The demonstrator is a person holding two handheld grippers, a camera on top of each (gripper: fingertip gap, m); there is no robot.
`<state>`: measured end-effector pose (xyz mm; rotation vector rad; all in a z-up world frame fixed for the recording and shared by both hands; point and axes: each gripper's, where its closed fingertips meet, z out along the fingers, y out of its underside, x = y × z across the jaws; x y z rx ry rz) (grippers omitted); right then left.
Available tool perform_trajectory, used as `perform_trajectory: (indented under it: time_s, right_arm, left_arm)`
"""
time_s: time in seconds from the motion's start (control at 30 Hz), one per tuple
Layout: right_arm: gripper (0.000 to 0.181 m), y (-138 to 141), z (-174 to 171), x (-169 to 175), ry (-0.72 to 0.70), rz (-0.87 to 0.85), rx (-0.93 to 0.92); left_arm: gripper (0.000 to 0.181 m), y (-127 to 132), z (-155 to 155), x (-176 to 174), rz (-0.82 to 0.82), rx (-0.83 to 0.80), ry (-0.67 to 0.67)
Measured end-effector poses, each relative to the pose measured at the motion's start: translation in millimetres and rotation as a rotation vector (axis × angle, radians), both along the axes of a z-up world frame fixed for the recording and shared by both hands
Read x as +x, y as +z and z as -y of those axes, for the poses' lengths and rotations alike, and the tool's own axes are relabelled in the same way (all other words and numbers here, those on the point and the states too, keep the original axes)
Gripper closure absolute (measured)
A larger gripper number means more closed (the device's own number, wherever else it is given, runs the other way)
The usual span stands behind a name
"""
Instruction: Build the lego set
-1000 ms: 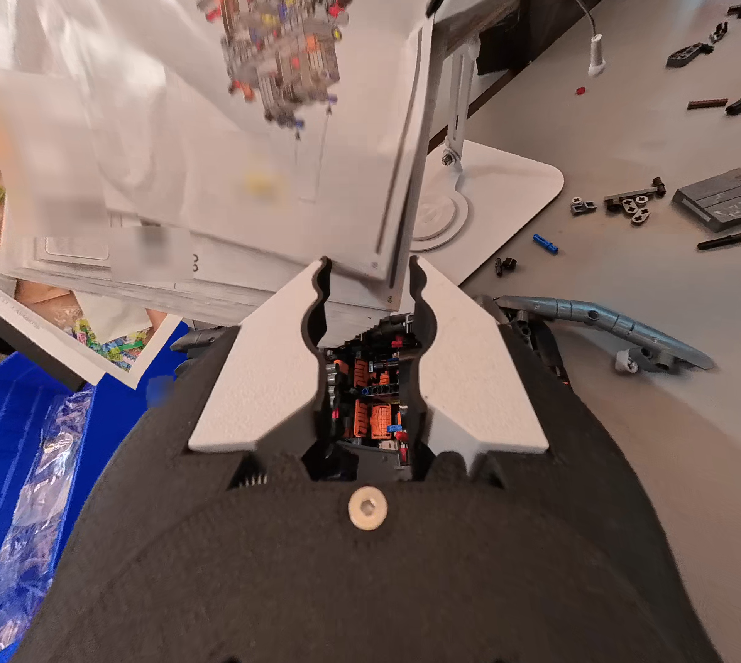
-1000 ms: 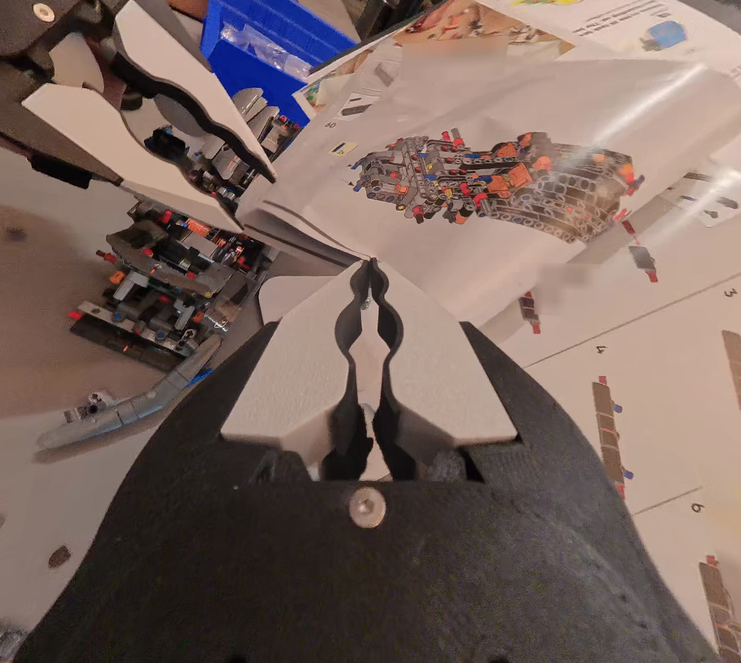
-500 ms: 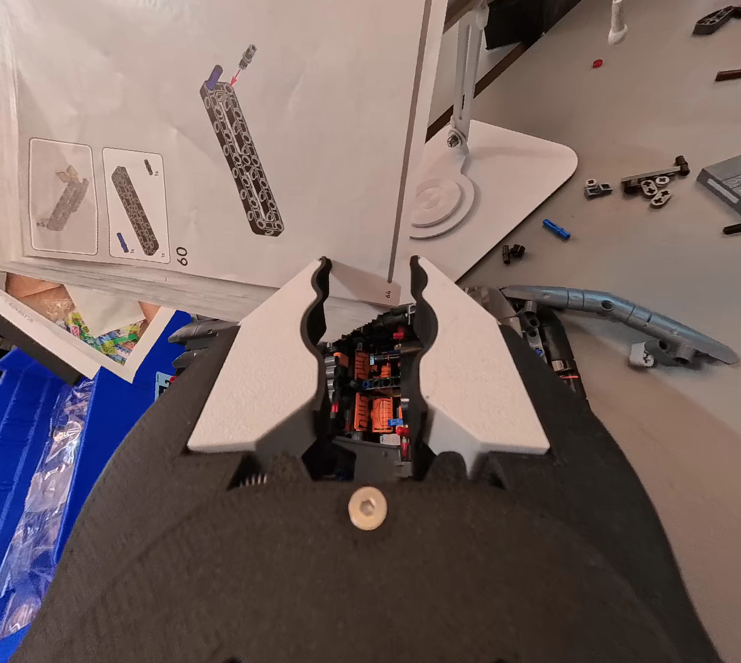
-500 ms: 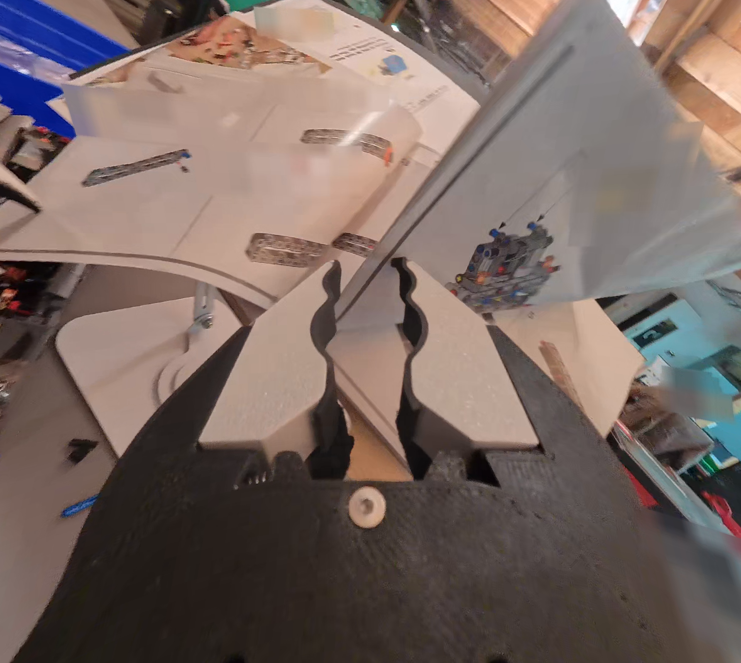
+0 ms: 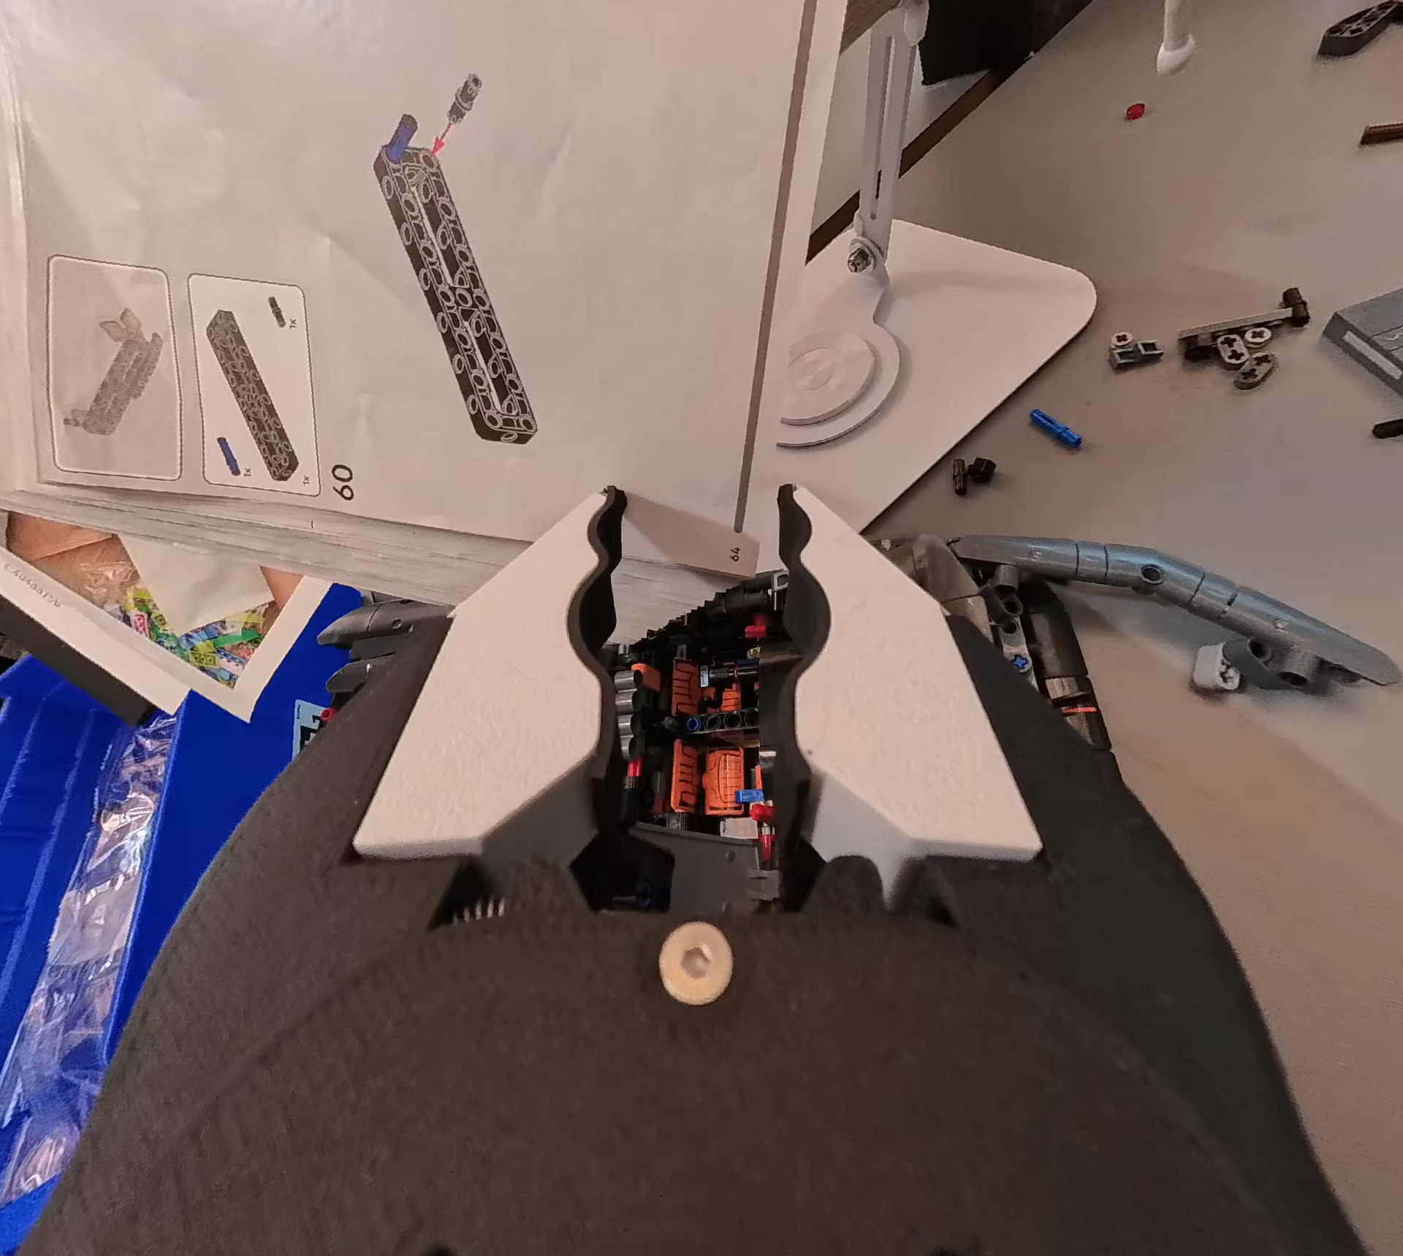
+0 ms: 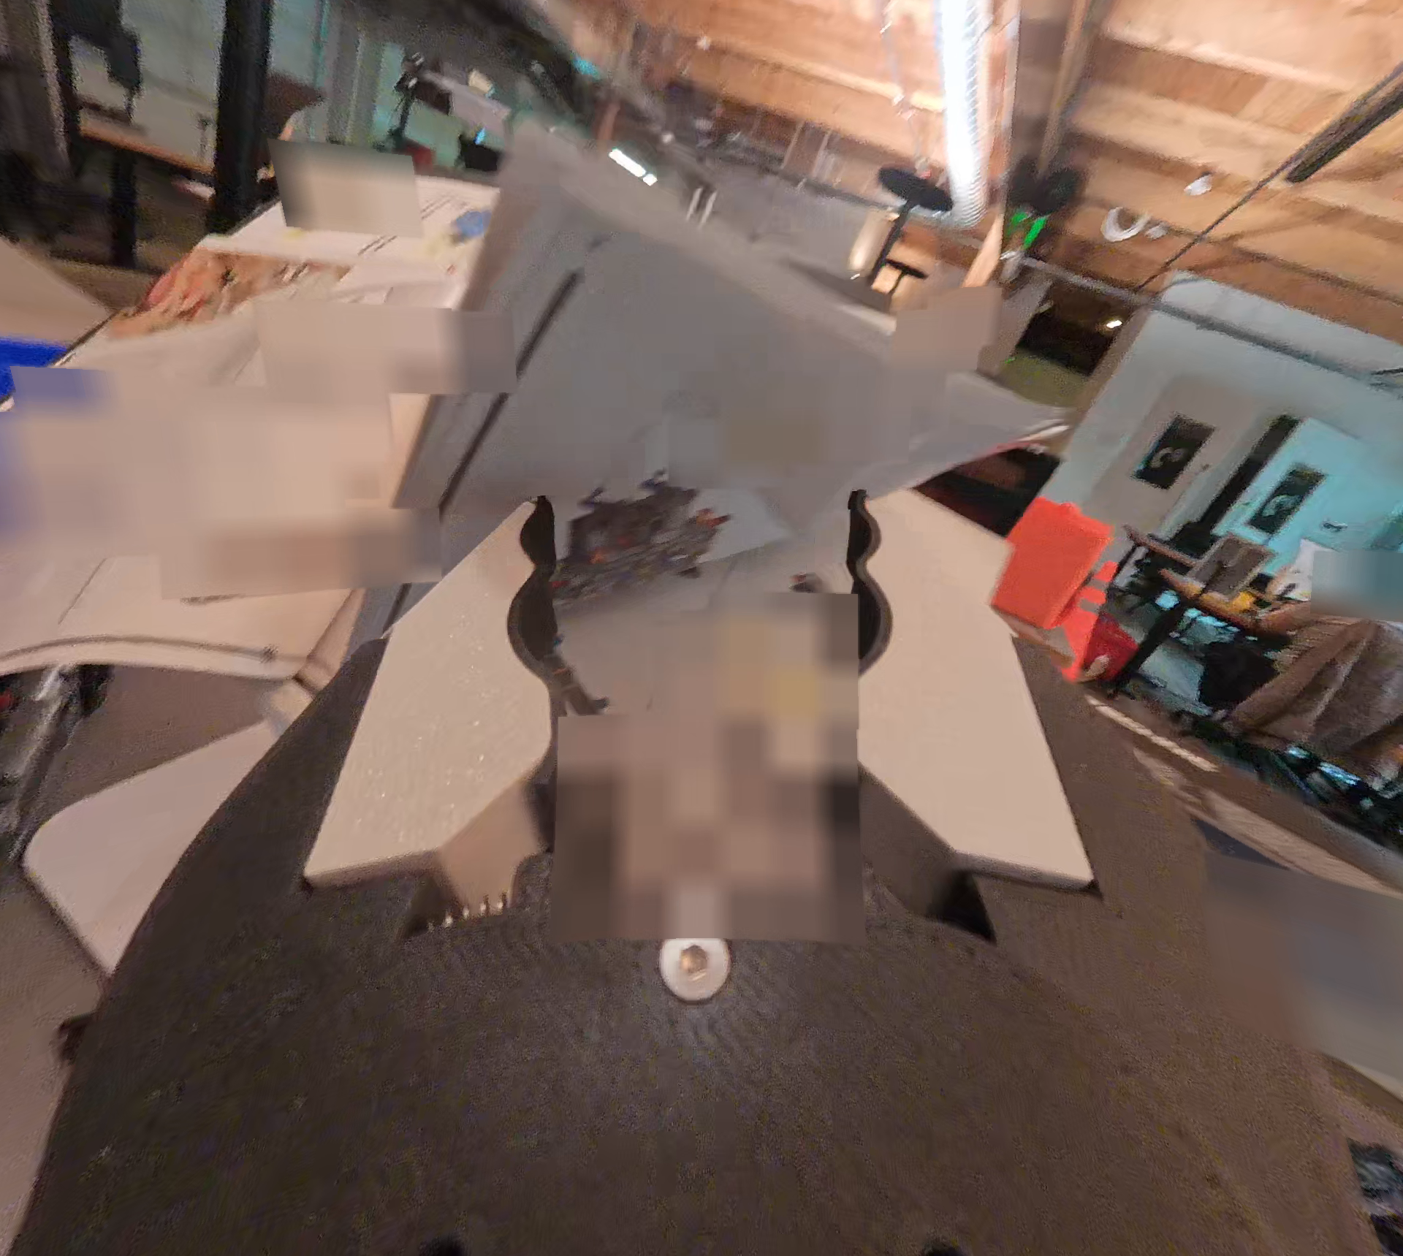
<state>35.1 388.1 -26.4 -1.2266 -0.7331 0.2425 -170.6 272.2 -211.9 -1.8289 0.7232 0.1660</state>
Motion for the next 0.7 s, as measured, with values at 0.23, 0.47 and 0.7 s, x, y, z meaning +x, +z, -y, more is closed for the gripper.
perform_trajectory:
  time_s: [0.23,0.47,0.7]
  right_arm:
    - [0.111,61.7,56.4,0.0,0.018,0.032,0.289]
    - [0.125,-62.3,96.8,-121.2,0.292,0.541,0.226]
    - [0.115,-73.7,72.4,-116.9,0.137,0.547,0.154]
  left_arm:
    - [0.139,-3.7,-1.3,3.3,-0.019,-0.01,-0.005]
    - [0.132,-3.2,1.0,5.6,-0.021,-0.021,-0.023]
    - [0.127,-9.6,-1.4,11.8,-0.057,-0.033,-0.028]
